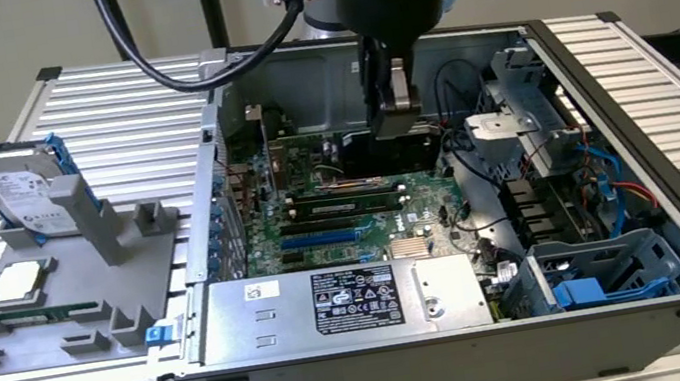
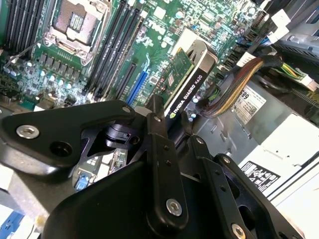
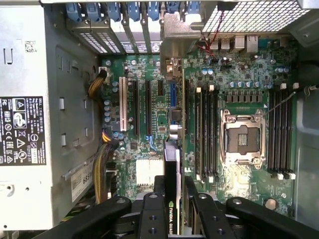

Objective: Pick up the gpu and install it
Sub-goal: 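Insert the gpu into the slot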

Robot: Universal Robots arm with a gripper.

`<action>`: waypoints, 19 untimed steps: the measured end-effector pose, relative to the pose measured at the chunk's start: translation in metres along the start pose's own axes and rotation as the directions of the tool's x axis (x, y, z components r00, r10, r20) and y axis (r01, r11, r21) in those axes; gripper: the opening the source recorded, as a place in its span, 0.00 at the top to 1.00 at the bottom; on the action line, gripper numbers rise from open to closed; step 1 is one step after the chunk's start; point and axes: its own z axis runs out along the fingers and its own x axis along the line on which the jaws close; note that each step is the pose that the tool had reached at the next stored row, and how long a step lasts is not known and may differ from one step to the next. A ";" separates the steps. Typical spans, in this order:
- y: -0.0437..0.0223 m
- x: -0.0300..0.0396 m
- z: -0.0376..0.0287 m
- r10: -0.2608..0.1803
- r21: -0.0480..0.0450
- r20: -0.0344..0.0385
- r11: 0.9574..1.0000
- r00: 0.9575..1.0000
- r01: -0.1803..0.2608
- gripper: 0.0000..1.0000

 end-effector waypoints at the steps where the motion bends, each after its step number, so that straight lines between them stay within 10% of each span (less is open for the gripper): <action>1: 0.0000 0.0000 0.0005 0.000 0.000 0.000 1.000 1.000 0.000 1.00; 19: 0.0001 0.0001 0.0059 0.000 0.001 0.000 1.000 1.000 0.000 1.00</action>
